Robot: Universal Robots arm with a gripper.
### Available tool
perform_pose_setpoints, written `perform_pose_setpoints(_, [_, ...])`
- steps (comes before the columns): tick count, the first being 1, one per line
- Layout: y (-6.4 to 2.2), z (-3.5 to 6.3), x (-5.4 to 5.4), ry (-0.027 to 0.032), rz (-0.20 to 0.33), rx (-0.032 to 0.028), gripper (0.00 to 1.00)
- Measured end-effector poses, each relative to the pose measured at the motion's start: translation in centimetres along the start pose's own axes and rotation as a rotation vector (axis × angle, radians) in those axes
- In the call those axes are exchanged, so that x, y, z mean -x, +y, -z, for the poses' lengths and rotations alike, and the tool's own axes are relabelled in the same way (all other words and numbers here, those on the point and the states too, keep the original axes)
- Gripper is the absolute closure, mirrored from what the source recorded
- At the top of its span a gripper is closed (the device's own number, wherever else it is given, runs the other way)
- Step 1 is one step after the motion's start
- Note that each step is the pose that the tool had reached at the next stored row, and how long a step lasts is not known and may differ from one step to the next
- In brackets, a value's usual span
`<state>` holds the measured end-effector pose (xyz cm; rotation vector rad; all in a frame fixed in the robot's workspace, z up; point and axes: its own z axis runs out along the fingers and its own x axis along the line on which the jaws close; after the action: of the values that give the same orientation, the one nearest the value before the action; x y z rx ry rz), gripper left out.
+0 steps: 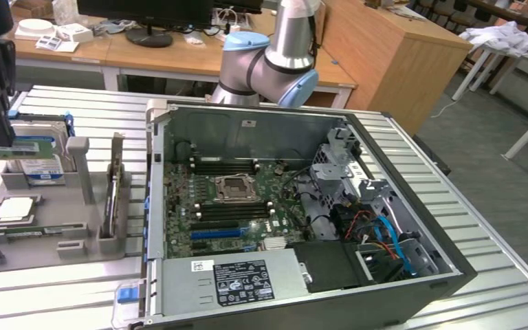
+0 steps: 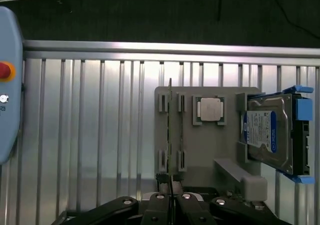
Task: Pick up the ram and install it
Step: 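Pick up the ram and move it above insertion slot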
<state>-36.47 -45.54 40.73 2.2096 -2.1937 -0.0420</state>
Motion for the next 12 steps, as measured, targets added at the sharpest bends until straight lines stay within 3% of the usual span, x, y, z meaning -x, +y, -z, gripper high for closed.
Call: perform_pose_setpoints(12, [0.07, 1.73, 0.0, 0.0001, 0.0, 0.0002, 0.88])
